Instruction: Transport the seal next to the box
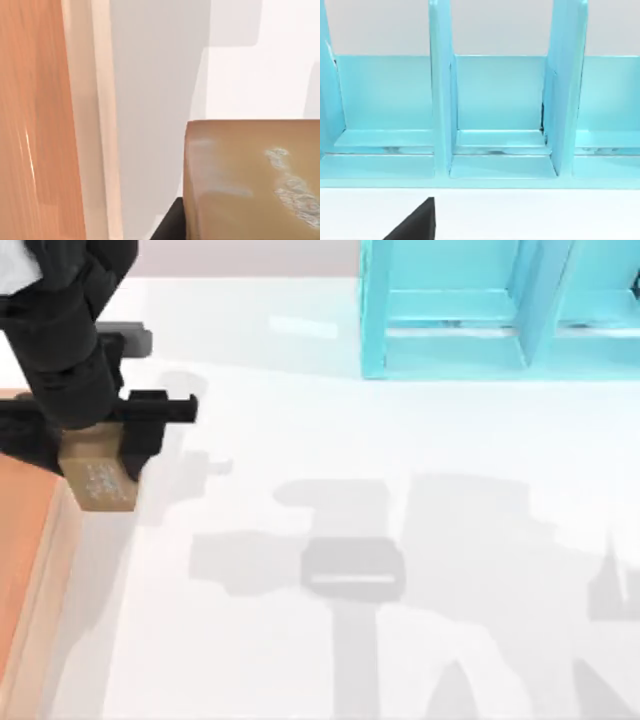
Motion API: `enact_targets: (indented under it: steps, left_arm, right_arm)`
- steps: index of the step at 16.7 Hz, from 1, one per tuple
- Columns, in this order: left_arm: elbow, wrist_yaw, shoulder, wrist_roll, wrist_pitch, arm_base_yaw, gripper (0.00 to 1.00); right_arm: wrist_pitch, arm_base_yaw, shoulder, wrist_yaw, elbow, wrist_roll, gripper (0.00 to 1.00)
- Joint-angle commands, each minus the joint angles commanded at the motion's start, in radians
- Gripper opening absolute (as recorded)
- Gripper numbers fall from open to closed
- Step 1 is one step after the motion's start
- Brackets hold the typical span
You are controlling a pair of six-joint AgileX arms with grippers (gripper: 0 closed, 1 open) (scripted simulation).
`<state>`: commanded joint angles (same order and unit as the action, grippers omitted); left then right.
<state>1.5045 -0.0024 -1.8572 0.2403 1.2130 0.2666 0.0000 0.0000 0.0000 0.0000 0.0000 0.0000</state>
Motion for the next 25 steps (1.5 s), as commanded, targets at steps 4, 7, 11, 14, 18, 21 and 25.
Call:
enact_targets:
  steps: [4, 7, 11, 14, 18, 21, 25]
  left_arm:
    - [-0.063, 0.001, -0.006, -0.001, -0.063, -0.002, 0.00]
    - [-0.063, 0.001, -0.006, -0.001, -0.063, -0.002, 0.00]
    - [-0.063, 0.001, -0.006, -0.001, -0.063, -0.002, 0.30]
    - [-0.063, 0.001, -0.006, -0.001, -0.063, -0.002, 0.53]
    - [-0.063, 0.001, -0.006, -0.001, -0.063, -0.002, 0.83]
    - [-0.063, 0.001, -0.006, -0.001, -0.063, -0.002, 1.00]
    - [-0.063, 0.001, -0.006, -0.001, -0.063, -0.002, 1.00]
  right_arm:
    - [0.000, 0.000, 0.000, 0.000, 0.000, 0.000, 1.00]
    - [0.000, 0.000, 0.000, 0.000, 0.000, 0.000, 1.00]
    - [0.000, 0.000, 0.000, 0.000, 0.000, 0.000, 1.00]
    - [0.000, 0.000, 0.000, 0.000, 0.000, 0.000, 1.00]
    - [0.000, 0.000, 0.000, 0.000, 0.000, 0.000, 1.00]
    - [0.000, 0.000, 0.000, 0.000, 0.000, 0.000, 1.00]
    - [0.000, 0.000, 0.000, 0.000, 0.000, 0.000, 1.00]
